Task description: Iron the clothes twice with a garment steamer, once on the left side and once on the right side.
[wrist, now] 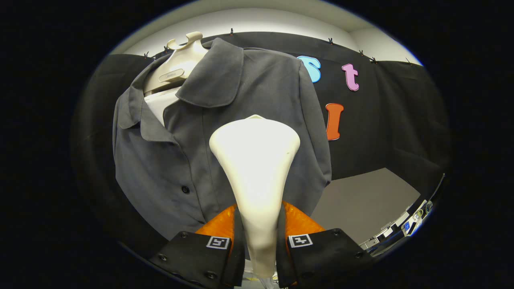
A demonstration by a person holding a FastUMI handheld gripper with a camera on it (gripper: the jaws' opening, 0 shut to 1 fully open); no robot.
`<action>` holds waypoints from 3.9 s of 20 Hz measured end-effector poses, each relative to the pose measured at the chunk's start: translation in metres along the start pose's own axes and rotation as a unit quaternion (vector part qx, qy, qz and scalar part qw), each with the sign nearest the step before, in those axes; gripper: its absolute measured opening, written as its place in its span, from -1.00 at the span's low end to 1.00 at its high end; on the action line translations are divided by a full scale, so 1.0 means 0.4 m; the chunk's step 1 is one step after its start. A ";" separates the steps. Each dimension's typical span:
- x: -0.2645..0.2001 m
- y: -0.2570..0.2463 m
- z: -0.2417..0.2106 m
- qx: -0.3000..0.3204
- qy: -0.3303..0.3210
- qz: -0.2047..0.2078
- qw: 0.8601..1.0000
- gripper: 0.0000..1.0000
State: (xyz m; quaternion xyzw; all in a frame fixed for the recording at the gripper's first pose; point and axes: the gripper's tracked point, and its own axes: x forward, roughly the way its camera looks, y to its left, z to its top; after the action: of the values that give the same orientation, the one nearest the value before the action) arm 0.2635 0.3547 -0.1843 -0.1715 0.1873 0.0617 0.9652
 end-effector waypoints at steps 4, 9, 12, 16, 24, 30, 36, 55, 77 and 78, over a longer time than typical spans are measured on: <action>0.008 -0.019 -0.038 0.002 0.007 -0.002 1.000 -0.21; 0.025 -0.024 -0.088 -0.011 0.016 -0.011 1.000 -0.21; 0.032 -0.022 -0.126 -0.010 0.025 -0.007 1.000 -0.21; 0.041 -0.022 -0.178 -0.016 0.040 -0.008 0.999 -0.20; 0.071 -0.025 -0.289 -0.016 0.075 -0.010 0.997 -0.21; 0.100 -0.046 -0.404 -0.009 0.112 -0.014 0.994 -0.21; 0.120 0.005 -0.517 -0.007 0.144 -0.013 0.990 -0.20; 0.204 -0.007 -0.844 -0.006 0.249 -0.011 0.968 -0.20; 0.031 0.039 -0.548 -0.002 0.161 0.005 0.987 -0.20; 0.015 0.049 -0.512 -0.004 0.152 0.009 0.988 -0.20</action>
State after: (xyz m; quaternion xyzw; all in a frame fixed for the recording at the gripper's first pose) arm 0.1955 0.3009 -0.3709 -0.1808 0.3329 0.0440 0.9244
